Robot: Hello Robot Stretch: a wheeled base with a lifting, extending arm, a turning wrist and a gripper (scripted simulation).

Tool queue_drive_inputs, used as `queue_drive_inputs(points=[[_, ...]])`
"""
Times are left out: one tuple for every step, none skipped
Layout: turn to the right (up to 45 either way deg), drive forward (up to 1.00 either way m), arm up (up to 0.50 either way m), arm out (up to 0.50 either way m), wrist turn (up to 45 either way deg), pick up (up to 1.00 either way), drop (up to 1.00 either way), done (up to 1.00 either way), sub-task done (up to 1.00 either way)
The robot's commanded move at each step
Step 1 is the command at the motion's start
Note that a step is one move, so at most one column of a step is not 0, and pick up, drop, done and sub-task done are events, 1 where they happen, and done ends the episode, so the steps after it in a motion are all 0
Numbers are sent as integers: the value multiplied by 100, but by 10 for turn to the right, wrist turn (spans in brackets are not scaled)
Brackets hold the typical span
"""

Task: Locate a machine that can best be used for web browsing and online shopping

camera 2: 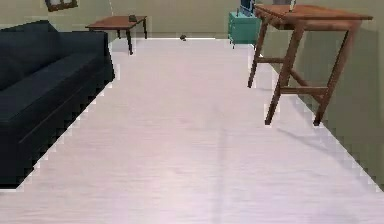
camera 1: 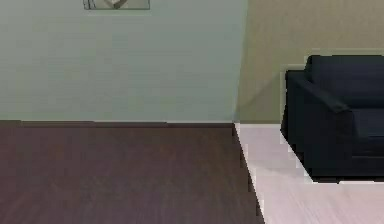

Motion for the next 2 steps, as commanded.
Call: queue_drive_inputs(points=[[-390, 0, 0, 0, 0, 0, 0, 0, 0], [0, 50, 0, 0, 0, 0, 0, 0, 0]])
